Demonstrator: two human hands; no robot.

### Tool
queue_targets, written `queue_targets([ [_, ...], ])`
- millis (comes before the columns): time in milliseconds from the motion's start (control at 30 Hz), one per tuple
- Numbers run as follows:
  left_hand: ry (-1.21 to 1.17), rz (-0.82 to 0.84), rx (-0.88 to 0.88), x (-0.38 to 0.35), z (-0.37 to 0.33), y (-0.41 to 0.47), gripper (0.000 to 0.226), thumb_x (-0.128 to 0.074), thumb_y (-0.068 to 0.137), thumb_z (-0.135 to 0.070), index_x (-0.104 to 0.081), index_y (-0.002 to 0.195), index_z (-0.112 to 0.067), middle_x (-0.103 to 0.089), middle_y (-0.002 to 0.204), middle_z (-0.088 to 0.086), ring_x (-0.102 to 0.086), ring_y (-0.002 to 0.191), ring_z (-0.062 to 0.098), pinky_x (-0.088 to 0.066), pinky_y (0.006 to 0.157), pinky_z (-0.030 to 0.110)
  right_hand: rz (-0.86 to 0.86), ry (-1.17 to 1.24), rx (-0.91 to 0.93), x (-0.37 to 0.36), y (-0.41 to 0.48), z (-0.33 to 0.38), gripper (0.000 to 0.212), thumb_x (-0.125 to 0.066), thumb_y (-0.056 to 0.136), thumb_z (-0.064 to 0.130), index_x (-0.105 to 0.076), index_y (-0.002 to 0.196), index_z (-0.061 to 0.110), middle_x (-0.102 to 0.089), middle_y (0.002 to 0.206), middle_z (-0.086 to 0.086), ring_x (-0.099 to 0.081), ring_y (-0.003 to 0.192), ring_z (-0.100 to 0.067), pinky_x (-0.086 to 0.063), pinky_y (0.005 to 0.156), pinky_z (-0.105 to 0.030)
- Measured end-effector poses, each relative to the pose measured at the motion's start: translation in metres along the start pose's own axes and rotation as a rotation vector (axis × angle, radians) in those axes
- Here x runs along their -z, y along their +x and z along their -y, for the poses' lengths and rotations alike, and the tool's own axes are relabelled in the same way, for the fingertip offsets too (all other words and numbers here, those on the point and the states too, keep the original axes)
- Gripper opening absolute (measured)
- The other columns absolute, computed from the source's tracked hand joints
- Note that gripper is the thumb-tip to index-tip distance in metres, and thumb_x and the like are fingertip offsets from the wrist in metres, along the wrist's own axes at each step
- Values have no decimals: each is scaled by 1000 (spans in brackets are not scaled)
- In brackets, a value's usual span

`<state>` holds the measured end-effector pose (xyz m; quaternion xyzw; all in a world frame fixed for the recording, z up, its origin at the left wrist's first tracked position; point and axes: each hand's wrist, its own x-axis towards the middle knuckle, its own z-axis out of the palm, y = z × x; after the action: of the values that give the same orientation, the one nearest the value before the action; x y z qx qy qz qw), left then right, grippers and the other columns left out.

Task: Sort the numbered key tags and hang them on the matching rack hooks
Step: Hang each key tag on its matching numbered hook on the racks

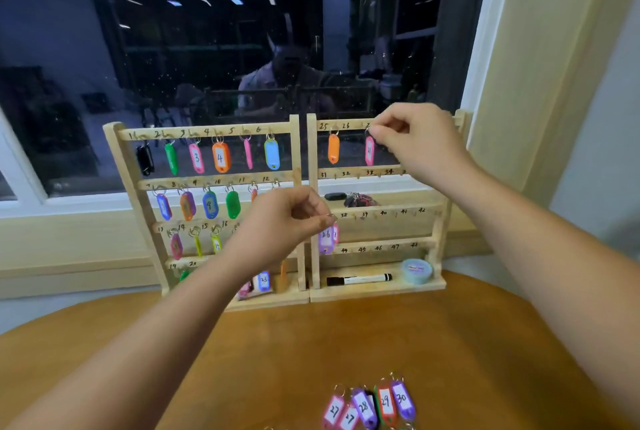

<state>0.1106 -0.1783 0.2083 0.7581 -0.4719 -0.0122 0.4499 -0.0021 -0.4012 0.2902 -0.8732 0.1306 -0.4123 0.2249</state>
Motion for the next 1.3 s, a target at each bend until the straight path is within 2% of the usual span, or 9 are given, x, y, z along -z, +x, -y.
queue_targets([
  [67,1,-16,-11,2,-9,13,9,-82,94,-26,-76,88,-22,-76,80,-6,-61,58,-4,-46,51,13,-28,1,-13,1,14,1,17,-71,95,22,-79,82,28,-73,72,7,-68,70,-11,-57,71,-32],
  [200,-2,-88,-34,7,-22,38,9,-83,94,-25,-76,89,-24,-77,80,-9,-65,66,-5,-48,62,11,11,-16,-35,-2,30,3,18,-69,97,19,-79,86,28,-74,68,9,-62,56,4,-52,69,-25],
  [300,11,-136,-39,10,-28,56,7,-81,95,-30,-77,90,-26,-78,83,-7,-71,75,6,-61,76,30,63,-11,-86,-5,34,4,18,-67,97,18,-80,87,24,-75,67,5,-63,51,1,-57,68,-26],
  [367,-11,-158,-36,11,-33,65,7,-79,96,-30,-78,91,-26,-79,83,-5,-74,82,16,-63,84,44,69,-10,-108,-6,35,5,19,-66,98,18,-79,86,25,-75,65,4,-64,48,-3,-57,65,-27],
  [433,-21,-195,-47,11,-38,74,8,-77,97,-29,-78,89,-26,-78,82,-4,-74,82,17,-62,85,47,69,-22,-113,-6,36,8,20,-64,98,19,-79,86,25,-75,63,4,-64,48,-7,-59,67,-29],
  [567,34,-262,-95,7,-52,95,12,-75,97,-34,-76,87,-27,-76,79,-5,-74,72,9,-63,80,41,80,-39,-127,-5,34,12,22,-59,100,20,-77,89,25,-75,62,6,-67,50,-12,-63,72,-32],
  [900,264,-313,-111,-3,-69,133,12,-75,96,-37,-74,85,-32,-72,74,-10,-71,60,12,-62,67,34,-54,73,-141,-4,0,1,18,-59,100,21,-74,94,30,-74,66,4,-62,50,-5,-50,59,-28],
  [1100,258,-324,-81,-4,-68,136,12,-80,93,-36,-74,85,-28,-70,73,-11,-66,68,4,-47,62,22,-29,111,-149,-4,-18,-5,17,-61,100,20,-74,95,28,-74,67,6,-63,53,-2,-54,68,-30],
  [1300,174,-359,-114,2,-64,101,10,-79,94,-35,-74,93,-27,-70,79,-11,-66,72,3,-46,57,8,22,169,-174,-11,-54,-11,13,-65,101,24,-72,98,34,-75,74,7,-66,59,-6,-58,71,-34],
])
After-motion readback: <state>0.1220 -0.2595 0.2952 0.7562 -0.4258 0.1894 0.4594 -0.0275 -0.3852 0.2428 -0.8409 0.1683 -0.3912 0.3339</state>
